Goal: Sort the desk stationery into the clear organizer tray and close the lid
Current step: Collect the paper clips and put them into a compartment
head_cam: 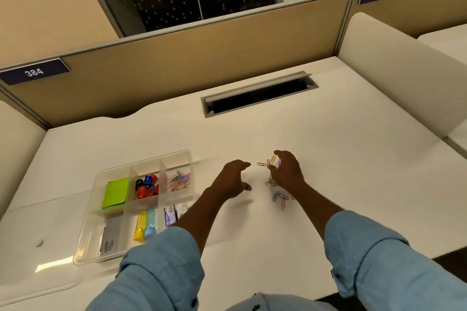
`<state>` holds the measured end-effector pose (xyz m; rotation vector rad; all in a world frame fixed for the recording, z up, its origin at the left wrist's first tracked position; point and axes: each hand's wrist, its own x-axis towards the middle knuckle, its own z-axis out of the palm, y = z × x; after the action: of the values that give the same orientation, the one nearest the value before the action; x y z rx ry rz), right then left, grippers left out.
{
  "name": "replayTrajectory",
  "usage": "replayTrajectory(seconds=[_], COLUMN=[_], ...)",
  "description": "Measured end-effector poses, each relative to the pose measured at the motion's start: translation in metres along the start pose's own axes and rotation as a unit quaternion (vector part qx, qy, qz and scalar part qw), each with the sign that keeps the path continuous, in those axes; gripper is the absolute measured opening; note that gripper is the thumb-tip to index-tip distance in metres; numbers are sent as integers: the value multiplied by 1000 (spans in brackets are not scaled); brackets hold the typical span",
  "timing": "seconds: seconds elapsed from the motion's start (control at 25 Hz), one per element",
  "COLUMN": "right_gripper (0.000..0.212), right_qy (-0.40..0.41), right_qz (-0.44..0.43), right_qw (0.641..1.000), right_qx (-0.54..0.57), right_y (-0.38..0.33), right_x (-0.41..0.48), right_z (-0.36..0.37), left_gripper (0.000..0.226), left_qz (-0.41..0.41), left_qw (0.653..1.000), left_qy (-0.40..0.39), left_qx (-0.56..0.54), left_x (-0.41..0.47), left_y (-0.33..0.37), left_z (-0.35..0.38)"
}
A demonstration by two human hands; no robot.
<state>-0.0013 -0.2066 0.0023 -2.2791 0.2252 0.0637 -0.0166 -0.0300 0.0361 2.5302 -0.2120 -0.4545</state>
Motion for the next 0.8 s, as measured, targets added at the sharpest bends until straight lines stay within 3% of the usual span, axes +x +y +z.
replayTrajectory(seconds=[0.4, 0.6, 0.8], right_gripper=[69, 73, 87], right_qy=[-174, -217, -260], right_qz=[-31, -55, -108], right_qw=[978, 966, 944], right_qx=[-112, -133, -170], right_y=[26, 36, 50], right_x=[12, 20, 21], right_z=[-33, -39, -37], left_gripper=[86, 110, 94], left_qz=[54, 28, 71], left_qw=[995, 990, 987], left_qy=[-53, -106, -95], left_qx=[63, 93, 106], left_x=[42, 55, 64], left_y=[44, 41, 38], left_z=[27, 40, 52])
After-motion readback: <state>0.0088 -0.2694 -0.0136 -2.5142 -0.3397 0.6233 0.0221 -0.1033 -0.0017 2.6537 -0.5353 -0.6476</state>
